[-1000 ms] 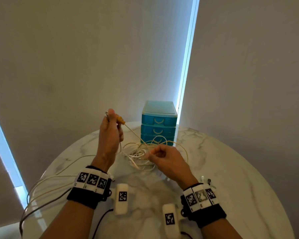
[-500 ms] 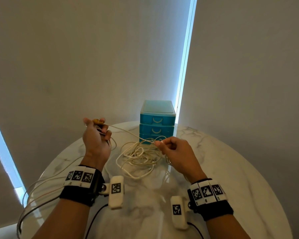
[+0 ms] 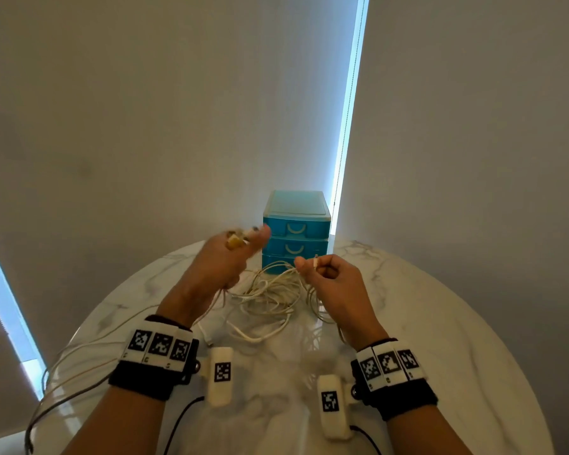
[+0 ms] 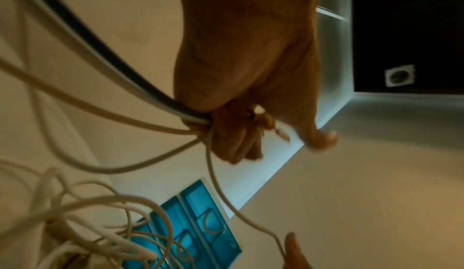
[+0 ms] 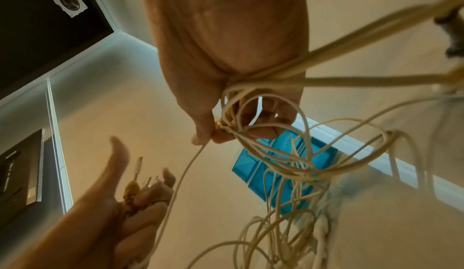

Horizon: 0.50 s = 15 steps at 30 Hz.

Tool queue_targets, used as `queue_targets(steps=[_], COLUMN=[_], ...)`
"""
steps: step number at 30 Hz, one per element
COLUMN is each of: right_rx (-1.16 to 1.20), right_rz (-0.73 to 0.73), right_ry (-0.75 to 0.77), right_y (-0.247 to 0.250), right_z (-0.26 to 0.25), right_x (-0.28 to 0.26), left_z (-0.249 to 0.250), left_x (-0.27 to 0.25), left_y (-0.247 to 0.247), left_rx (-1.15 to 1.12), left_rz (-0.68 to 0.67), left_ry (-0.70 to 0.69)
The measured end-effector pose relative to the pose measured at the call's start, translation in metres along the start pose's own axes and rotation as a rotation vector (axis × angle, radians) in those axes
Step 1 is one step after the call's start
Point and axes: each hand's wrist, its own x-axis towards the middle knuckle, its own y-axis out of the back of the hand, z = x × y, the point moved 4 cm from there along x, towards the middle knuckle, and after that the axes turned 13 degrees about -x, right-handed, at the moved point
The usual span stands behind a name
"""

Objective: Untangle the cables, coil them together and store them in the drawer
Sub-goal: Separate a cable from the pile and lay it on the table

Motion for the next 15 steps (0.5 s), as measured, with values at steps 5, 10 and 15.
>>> queue_targets(steps=[5, 10, 15], right_rx=[0.048, 0.033, -0.241], right_rz=[0.011, -0.018, -0.141], right_ry=[-0.017, 0.019, 0.051], right_y=[-0.002, 0.003, 0.005], right_z=[-0.006, -0.012, -0.003], right_x=[-0.001, -0.002, 0.001], left_z=[-0.017, -0.017, -0.019], left_x=[-0.001, 0.005, 0.018], left_y=[-0.026, -0.015, 0.021], left_rx=[0.325, 0.369, -0.058], left_rz=[-0.253, -0.139, 0.287], left_ry=[0.080, -0.008, -0.176])
